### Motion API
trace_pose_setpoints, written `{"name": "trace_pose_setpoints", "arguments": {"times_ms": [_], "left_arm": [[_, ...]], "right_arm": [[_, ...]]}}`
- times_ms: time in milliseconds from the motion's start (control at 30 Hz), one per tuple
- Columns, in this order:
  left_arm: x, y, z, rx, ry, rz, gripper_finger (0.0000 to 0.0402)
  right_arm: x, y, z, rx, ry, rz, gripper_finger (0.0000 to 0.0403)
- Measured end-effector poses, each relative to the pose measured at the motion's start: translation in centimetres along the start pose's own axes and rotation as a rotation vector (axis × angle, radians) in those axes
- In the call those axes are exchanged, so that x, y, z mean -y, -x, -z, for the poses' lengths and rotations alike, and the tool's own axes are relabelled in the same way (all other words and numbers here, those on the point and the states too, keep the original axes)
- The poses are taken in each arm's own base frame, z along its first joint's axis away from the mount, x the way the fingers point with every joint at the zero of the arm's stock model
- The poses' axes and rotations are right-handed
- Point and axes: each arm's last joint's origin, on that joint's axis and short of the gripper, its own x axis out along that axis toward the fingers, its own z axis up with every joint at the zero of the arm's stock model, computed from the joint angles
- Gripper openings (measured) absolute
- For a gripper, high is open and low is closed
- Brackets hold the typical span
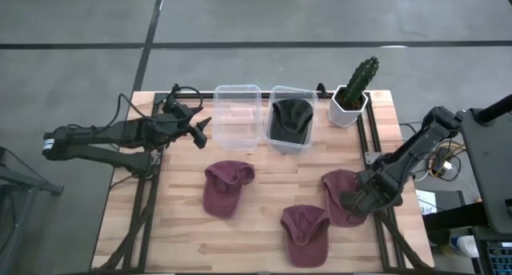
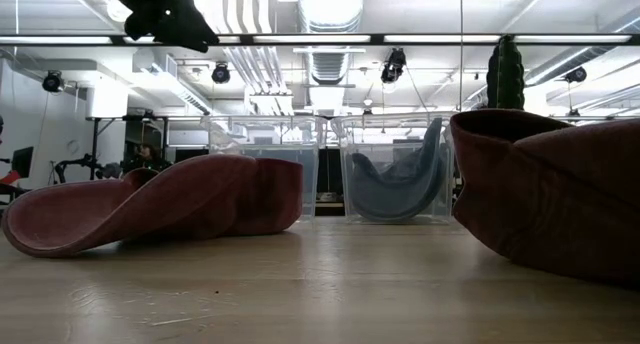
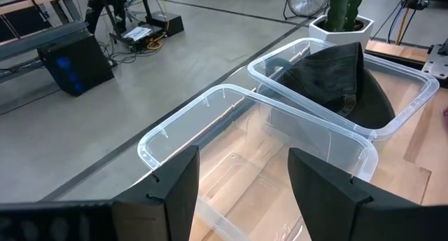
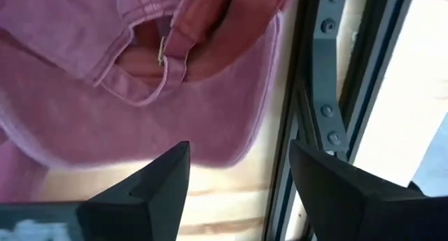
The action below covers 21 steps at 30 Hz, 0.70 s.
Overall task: Pick & Place hat
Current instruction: Put the right red cap into the left transparent bin
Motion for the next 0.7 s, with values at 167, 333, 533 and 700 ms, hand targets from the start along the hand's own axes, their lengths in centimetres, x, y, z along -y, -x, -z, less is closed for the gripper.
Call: {"name": "trace_pose_setpoints", "arguments": {"times_ms": [167, 333, 533, 700], "left_arm": [[0.0, 0.0, 0.0, 0.0, 0.0, 0.0, 0.021], [0.0, 0.0, 0.0, 0.0, 0.0, 0.0, 0.021], [0.0, 0.0, 0.0, 0.004, 0.003, 0.001, 0.021], [0.0, 0.0, -0.1, 0.009, 0.01, 0.002, 0.021]], "right_arm": [[0.3, -1.3, -0.7, 0.032, -0.012, 0.034, 0.0242], [0.6, -2.4, -1.3, 0.057, -0.02, 0.059, 0.0238], [0.6, -3.8, -1.8, 0.039, -0.016, 0.038, 0.0237], [0.5, -5.1, -2.1, 0.013, -0.007, 0.011, 0.0237]]}}
